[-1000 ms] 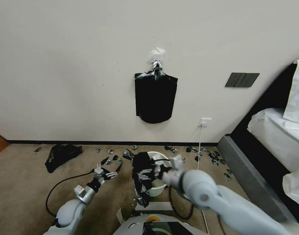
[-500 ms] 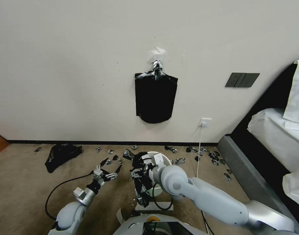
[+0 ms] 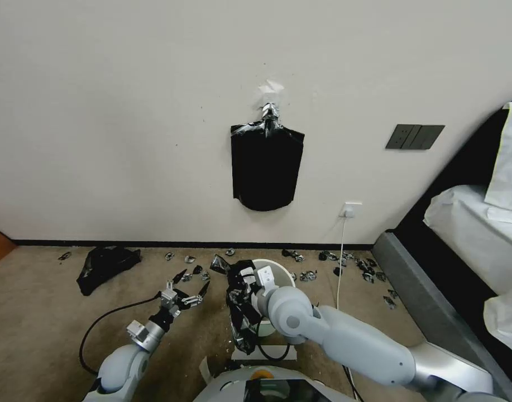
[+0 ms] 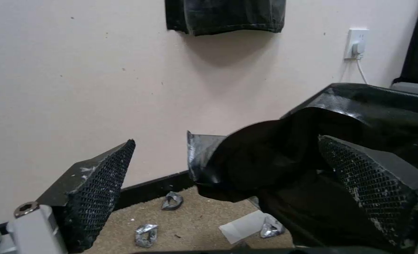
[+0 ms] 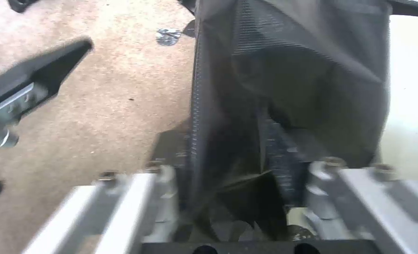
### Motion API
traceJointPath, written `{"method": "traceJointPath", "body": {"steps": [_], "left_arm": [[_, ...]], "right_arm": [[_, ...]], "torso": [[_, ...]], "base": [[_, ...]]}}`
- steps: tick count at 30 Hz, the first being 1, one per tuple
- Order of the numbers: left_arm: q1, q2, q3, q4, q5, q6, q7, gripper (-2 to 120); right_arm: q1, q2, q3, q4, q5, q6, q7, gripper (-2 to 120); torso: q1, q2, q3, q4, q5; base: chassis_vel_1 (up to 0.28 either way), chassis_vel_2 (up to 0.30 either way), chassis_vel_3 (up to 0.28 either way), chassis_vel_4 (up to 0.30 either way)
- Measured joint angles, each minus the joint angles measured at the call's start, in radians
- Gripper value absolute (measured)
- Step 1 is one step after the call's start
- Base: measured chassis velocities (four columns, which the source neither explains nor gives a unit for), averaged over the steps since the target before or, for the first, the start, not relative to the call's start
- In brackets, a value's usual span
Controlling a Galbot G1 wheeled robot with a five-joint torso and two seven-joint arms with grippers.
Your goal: Place a trash bag onto the trash bin.
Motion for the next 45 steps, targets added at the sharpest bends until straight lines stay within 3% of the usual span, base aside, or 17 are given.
{"method": "traceJointPath", "body": {"steps": [1, 4, 7, 12, 15, 16, 19, 20, 24, 25, 28, 29, 35, 41, 45], "left_arm": [[0.000, 0.000, 0.000, 0.000, 0.000, 0.000, 0.000, 100], [0.009, 0.007, 0.022, -0.011, -0.026, 0.017, 0.000, 100], [0.016, 0.015, 0.040, -0.026, -0.067, 0.042, -0.001, 100], [0.025, 0.028, 0.075, -0.051, -0.121, 0.105, -0.010, 100], [0.031, 0.036, 0.114, -0.086, -0.147, 0.198, -0.048, 100], [0.031, 0.036, 0.114, -0.086, -0.147, 0.198, -0.048, 100], [0.030, 0.041, 0.157, -0.142, -0.166, 0.327, -0.124, 100], [0.030, 0.041, 0.157, -0.142, -0.166, 0.327, -0.124, 100], [0.007, 0.041, 0.218, -0.211, -0.189, 0.485, -0.295, 100], [0.007, 0.041, 0.218, -0.211, -0.189, 0.485, -0.295, 100], [-0.015, 0.042, 0.251, -0.238, -0.185, 0.573, -0.389, 100], [-0.015, 0.042, 0.251, -0.238, -0.185, 0.573, -0.389, 100], [-0.051, 0.039, 0.301, -0.288, -0.228, 0.732, -0.539, 100], [-0.076, 0.032, 0.322, -0.298, -0.268, 0.789, -0.625, 98], [-0.086, 0.031, 0.329, -0.297, -0.293, 0.797, -0.649, 96]], "right_arm": [[0.000, 0.000, 0.000, 0.000, 0.000, 0.000, 0.000, 34], [-0.007, -0.021, 0.001, 0.001, -0.035, 0.000, -0.007, 15], [-0.015, -0.032, 0.005, 0.004, -0.054, 0.000, -0.013, 9], [-0.025, -0.041, 0.013, 0.013, -0.066, 0.001, -0.017, 7], [-0.033, -0.042, 0.018, 0.020, -0.074, 0.001, -0.018, 7], [-0.033, -0.042, 0.018, 0.020, -0.074, 0.001, -0.018, 7], [-0.043, -0.046, 0.025, 0.026, -0.083, 0.001, -0.020, 7], [-0.043, -0.046, 0.025, 0.026, -0.083, 0.001, -0.020, 7], [-0.056, -0.052, 0.036, 0.038, -0.093, 0.001, -0.025, 7], [-0.056, -0.052, 0.036, 0.038, -0.093, 0.001, -0.025, 7], [-0.066, -0.052, 0.044, 0.043, -0.099, 0.001, -0.028, 7], [-0.066, -0.052, 0.044, 0.043, -0.099, 0.001, -0.028, 7], [-0.085, -0.054, 0.055, 0.043, -0.123, 0.002, -0.043, 7], [-0.092, -0.055, 0.058, 0.043, -0.133, 0.002, -0.049, 7], [-0.098, -0.055, 0.059, 0.043, -0.142, 0.002, -0.052, 7]], "torso": [[0.000, 0.000, 0.000, 0.0000, 0.0000], [0.000, 0.000, 0.000, 0.0000, 0.0000], [0.000, 0.000, 0.000, 0.0000, 0.0001], [0.000, 0.000, 0.000, 0.0000, 0.0001], [0.000, 0.000, 0.000, 0.0001, 0.0002], [0.000, 0.000, 0.000, 0.0001, 0.0002], [0.000, 0.000, 0.000, 0.0001, 0.0001], [0.000, 0.000, 0.000, 0.0001, 0.0001], [0.000, 0.000, 0.000, -0.0001, 0.0002], [0.000, 0.000, 0.000, -0.0001, 0.0002], [0.000, 0.000, 0.000, 0.0000, 0.0001], [0.000, 0.000, 0.000, 0.0000, 0.0001], [0.000, 0.000, 0.000, 0.0000, 0.0002], [0.000, 0.000, 0.000, 0.0000, 0.0001], [0.000, 0.000, 0.000, 0.0000, 0.0001]], "base": [[0.000, 0.000, 0.000, 0.000], [0.000, 0.000, 0.000, 0.000], [0.000, 0.000, 0.000, 0.000], [0.000, 0.000, 0.000, 0.000], [0.000, 0.000, 0.000, 0.000], [0.000, 0.000, 0.000, 0.000], [0.000, 0.000, 0.000, 0.000], [0.000, 0.000, 0.000, 0.000], [0.000, 0.000, 0.000, 0.000], [0.000, 0.000, 0.000, 0.000], [0.000, 0.000, 0.000, 0.000], [0.000, 0.000, 0.000, 0.000], [0.000, 0.000, 0.000, 0.000], [0.000, 0.000, 0.000, 0.000], [0.000, 0.000, 0.000, 0.000]]}}
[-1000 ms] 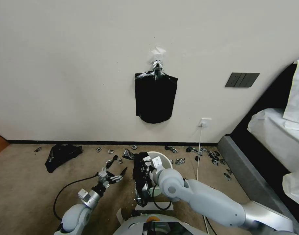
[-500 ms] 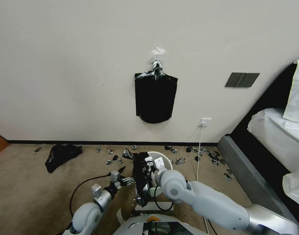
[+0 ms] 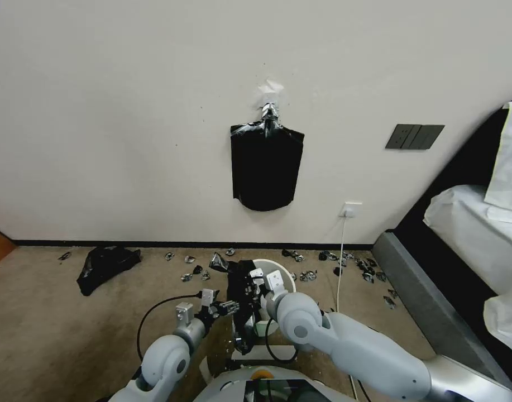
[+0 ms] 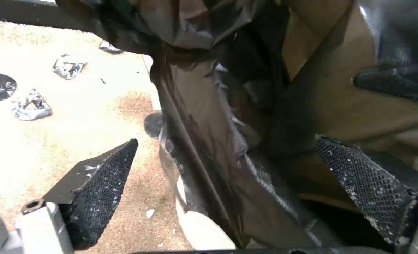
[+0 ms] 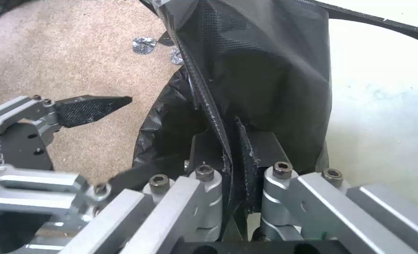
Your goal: Place a trash bag onto the trash bin.
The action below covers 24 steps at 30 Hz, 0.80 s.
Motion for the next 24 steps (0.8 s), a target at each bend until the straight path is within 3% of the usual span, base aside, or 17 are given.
{"method": "traceJointPath", "body": {"steps": [11, 24], "left_arm": [[-0.026, -0.007, 0.019, -0.003, -0.067, 0.056, -0.080, 86], [-0.060, -0.020, 0.035, -0.012, -0.192, 0.139, -0.242, 85]], "right_arm": [[-0.021, 0.002, 0.001, -0.001, -0.019, 0.000, -0.005, 7], [-0.004, 0.018, -0.015, -0.017, -0.024, 0.000, -0.020, 7]], "torso": [[0.000, 0.000, 0.000, 0.0000, -0.0001], [0.000, 0.000, 0.000, 0.0000, 0.0000]], "base": [[0.000, 0.000, 0.000, 0.000], [0.000, 0.000, 0.000, 0.000]]}}
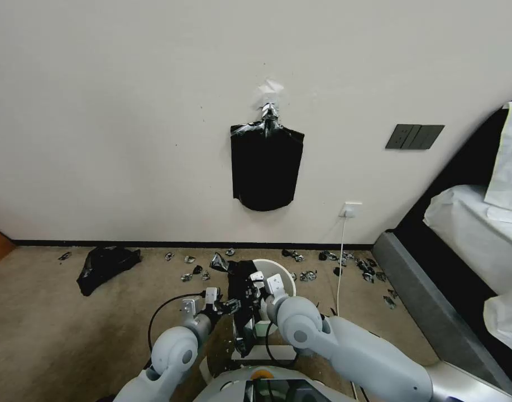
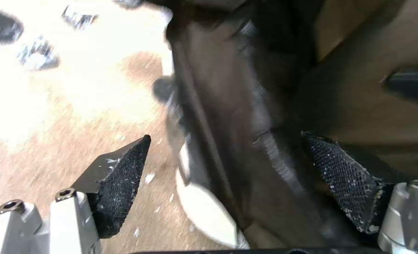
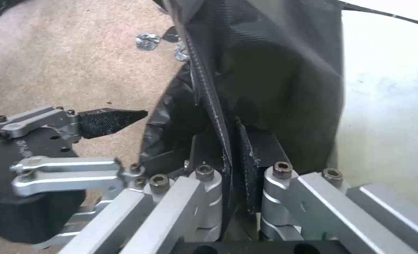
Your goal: Place a trash bag onto the trash bin.
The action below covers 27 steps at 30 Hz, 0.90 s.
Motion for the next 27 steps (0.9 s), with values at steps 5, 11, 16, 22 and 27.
{"method": "traceJointPath", "body": {"steps": [5, 11, 16, 22, 27], "left_arm": [[-0.006, -0.009, 0.000, -0.001, -0.038, 0.012, -0.041, 80], [-0.015, -0.012, 0.000, 0.000, -0.074, 0.019, -0.070, 69], [-0.033, -0.011, 0.001, 0.009, -0.116, 0.028, -0.110, 65], [-0.046, -0.013, 0.001, 0.018, -0.159, 0.052, -0.166, 55], [-0.058, -0.010, 0.005, 0.022, -0.180, 0.062, -0.198, 34]], "right_arm": [[0.012, 0.006, -0.011, -0.007, -0.001, 0.001, -0.001, 7], [0.016, 0.009, -0.018, -0.009, -0.002, 0.001, -0.001, 7], [0.023, 0.018, -0.032, -0.015, -0.006, 0.002, -0.002, 7], [0.043, 0.027, -0.053, -0.023, -0.006, 0.003, -0.003, 7], [0.046, 0.028, -0.060, -0.025, -0.010, 0.004, -0.004, 7]], "torso": [[0.000, 0.000, 0.000, 0.0001, 0.0000], [0.000, 0.000, 0.000, 0.0000, 0.0000], [0.000, 0.000, 0.000, 0.0000, 0.0000], [0.000, 0.000, 0.000, 0.0000, 0.0000], [0.000, 0.000, 0.000, 0.0000, 0.0000]], "base": [[0.000, 0.000, 0.000, 0.000], [0.000, 0.000, 0.000, 0.000], [0.000, 0.000, 0.000, 0.000], [0.000, 0.000, 0.000, 0.000], [0.000, 0.000, 0.000, 0.000]]}}
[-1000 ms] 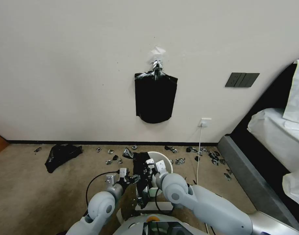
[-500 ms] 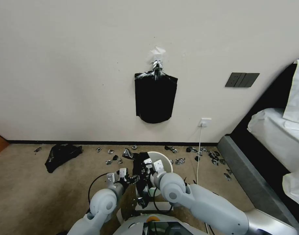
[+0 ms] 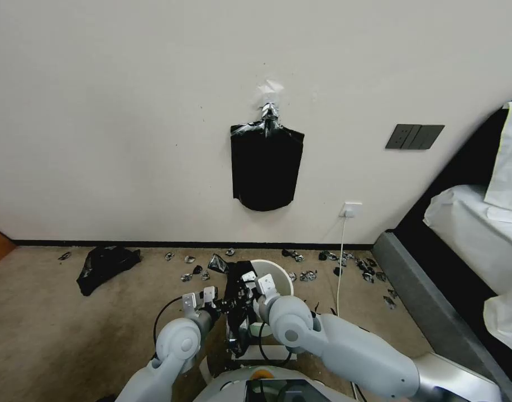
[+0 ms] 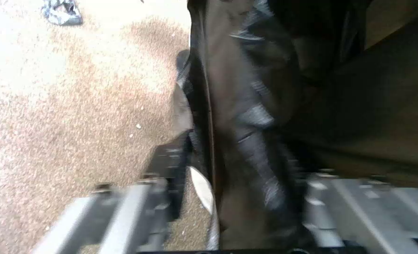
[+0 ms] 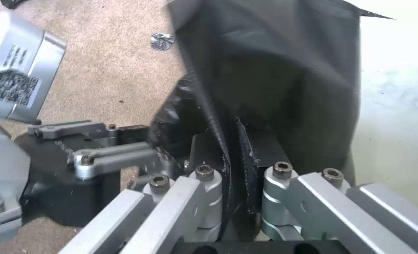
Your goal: Place a trash bag onto the trash bin.
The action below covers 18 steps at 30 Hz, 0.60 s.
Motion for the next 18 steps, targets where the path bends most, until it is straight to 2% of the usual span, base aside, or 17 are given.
{"method": "traceJointPath", "body": {"steps": [2, 8, 11, 13, 18], "left_arm": [[-0.001, 0.000, 0.001, 0.001, 0.000, 0.000, -0.001, 31], [-0.010, -0.006, 0.004, 0.009, 0.000, -0.003, 0.000, 7], [-0.015, -0.010, 0.007, 0.012, 0.003, -0.006, 0.002, 1], [-0.016, -0.011, 0.008, 0.013, 0.007, -0.011, 0.002, 1], [-0.019, -0.015, 0.014, 0.010, 0.035, -0.035, 0.003, 1]], "right_arm": [[0.000, 0.000, 0.000, 0.000, 0.000, 0.000, 0.000, 7], [0.008, 0.000, -0.009, 0.000, -0.004, 0.002, -0.001, 8], [0.009, 0.003, -0.010, 0.000, -0.006, 0.005, -0.001, 9], [0.009, 0.004, -0.010, 0.000, -0.007, 0.010, -0.001, 9], [0.012, 0.005, -0.015, 0.014, -0.008, 0.018, -0.001, 25]], "torso": [[0.000, 0.000, 0.000, 0.0000, 0.0000], [0.000, 0.000, 0.000, 0.0000, 0.0000], [0.000, 0.000, 0.000, -0.0002, 0.0000], [0.000, 0.000, 0.000, 0.0000, 0.0000], [0.000, 0.000, 0.000, 0.0000, 0.0001]], "base": [[0.000, 0.000, 0.000, 0.000], [0.000, 0.000, 0.000, 0.000], [0.000, 0.000, 0.000, 0.000], [0.000, 0.000, 0.000, 0.000], [0.000, 0.000, 0.000, 0.000]]}}
